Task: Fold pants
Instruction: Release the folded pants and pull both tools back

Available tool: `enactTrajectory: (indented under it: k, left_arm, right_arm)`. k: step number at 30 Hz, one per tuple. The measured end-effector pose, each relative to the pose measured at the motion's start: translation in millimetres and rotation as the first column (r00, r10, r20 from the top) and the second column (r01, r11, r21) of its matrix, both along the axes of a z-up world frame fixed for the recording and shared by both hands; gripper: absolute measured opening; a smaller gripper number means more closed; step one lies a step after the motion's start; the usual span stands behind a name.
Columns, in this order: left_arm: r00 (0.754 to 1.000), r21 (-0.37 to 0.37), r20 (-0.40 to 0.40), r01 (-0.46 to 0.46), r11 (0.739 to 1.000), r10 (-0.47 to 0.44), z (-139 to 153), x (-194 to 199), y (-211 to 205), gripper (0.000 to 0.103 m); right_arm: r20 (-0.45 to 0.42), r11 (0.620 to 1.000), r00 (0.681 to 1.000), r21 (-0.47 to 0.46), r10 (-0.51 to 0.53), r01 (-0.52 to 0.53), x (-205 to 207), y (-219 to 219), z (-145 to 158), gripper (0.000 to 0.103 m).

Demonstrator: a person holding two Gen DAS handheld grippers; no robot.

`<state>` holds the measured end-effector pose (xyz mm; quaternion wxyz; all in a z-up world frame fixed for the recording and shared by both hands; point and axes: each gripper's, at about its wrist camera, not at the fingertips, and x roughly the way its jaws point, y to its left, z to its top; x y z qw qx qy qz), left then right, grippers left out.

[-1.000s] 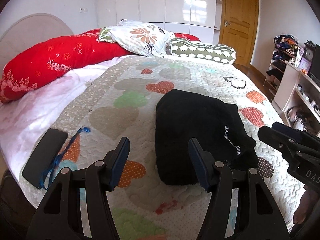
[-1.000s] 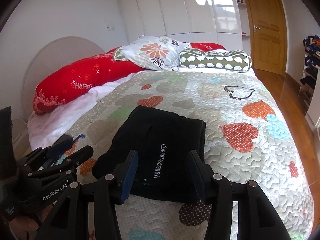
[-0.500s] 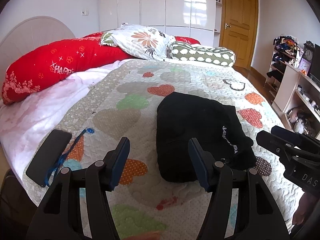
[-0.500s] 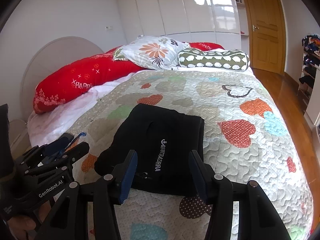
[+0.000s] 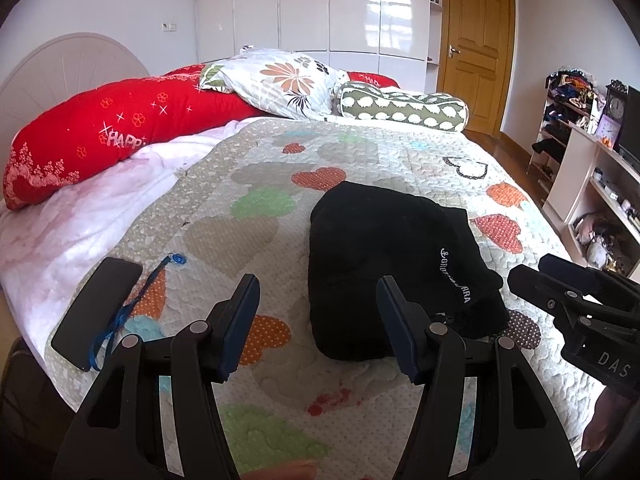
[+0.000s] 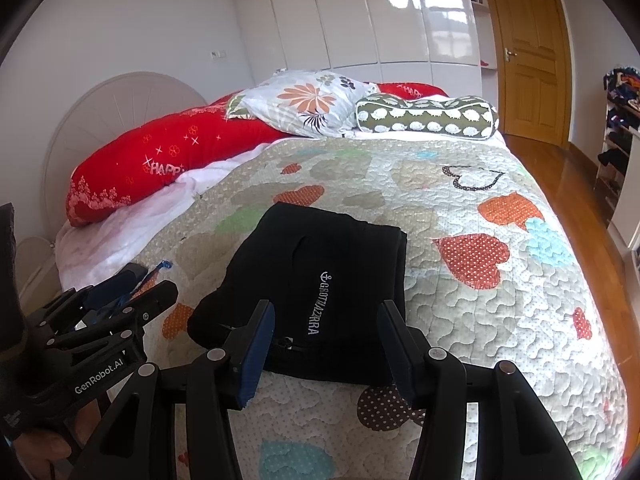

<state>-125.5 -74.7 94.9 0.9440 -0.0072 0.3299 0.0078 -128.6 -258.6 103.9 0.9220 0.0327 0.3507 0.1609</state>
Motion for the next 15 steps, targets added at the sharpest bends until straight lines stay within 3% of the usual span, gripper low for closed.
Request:
enactTrajectory:
  k: [15]
  left_arm:
    - [1.0, -0.015, 0.0, 0.02, 1.0, -0.02, -0.3, -4.7, -0.2, 0.061]
  right_arm:
    - [-0.001, 1.0, 1.0, -0.006, 0.012, -0.012, -4.3, 4.4, 0.8, 0.052]
